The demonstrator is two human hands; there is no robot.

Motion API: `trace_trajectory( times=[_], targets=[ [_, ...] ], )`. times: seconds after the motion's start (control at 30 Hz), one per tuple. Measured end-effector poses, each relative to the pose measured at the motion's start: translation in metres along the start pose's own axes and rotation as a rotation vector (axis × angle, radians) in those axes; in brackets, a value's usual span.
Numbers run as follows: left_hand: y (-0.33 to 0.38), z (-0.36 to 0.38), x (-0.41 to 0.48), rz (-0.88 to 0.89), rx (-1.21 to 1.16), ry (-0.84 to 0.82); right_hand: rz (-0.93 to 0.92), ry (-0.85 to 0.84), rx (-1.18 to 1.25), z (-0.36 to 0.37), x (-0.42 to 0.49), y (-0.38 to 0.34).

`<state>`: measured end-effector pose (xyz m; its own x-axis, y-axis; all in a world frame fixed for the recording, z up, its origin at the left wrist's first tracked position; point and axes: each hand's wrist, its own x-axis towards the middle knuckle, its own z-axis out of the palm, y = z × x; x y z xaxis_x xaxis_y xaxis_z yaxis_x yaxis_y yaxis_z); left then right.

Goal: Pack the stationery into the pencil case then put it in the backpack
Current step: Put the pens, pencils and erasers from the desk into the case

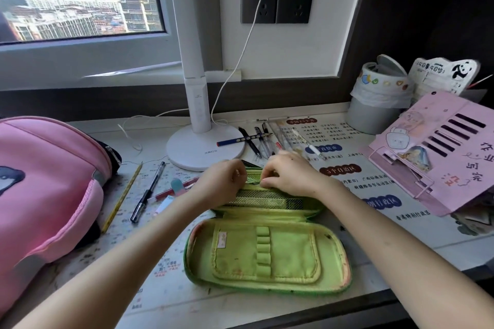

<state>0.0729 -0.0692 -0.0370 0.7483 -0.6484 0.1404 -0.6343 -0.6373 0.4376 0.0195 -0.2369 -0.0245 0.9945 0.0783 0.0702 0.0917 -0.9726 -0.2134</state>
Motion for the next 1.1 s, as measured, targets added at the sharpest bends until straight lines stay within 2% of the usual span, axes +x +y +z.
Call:
trace_trajectory(
  times=[0.13, 0.23, 0.37, 0.5, 0.67, 0.8, 0.93, 1.0, 1.1],
  targets=[
    [-0.002, 0.004, 0.004, 0.019, 0.039, -0.074, 0.034, -0.069, 0.136, 0.0, -0.005, -0.006],
    [-0.003, 0.004, 0.005, 0.016, 0.043, -0.083, 0.071, -0.204, 0.228, -0.006, -0.004, -0.007],
    [-0.003, 0.002, 0.004, 0.025, 0.042, -0.043, 0.081, -0.386, 0.176, -0.016, 0.008, -0.005],
    [-0.008, 0.001, 0.001, 0.021, 0.026, -0.023, 0.068, -0.452, 0.096, -0.021, 0.013, -0.006],
    [-0.011, 0.001, -0.002, -0.026, 0.001, -0.002, 0.023, -0.373, -0.065, -0.016, 0.005, -0.006],
    [-0.008, 0.003, -0.002, 0.0, 0.03, 0.022, 0.09, -0.279, -0.035, -0.003, -0.007, 0.003],
    [-0.008, 0.007, -0.001, 0.104, 0.051, -0.017, 0.167, -0.11, 0.265, -0.001, -0.013, 0.007],
    [-0.01, 0.01, 0.0, 0.098, 0.008, -0.058, 0.237, -0.032, 0.468, 0.003, -0.014, 0.006],
    [-0.013, 0.011, -0.002, 0.09, -0.027, -0.064, 0.326, 0.073, 0.6, 0.001, -0.016, 0.007]
  ],
)
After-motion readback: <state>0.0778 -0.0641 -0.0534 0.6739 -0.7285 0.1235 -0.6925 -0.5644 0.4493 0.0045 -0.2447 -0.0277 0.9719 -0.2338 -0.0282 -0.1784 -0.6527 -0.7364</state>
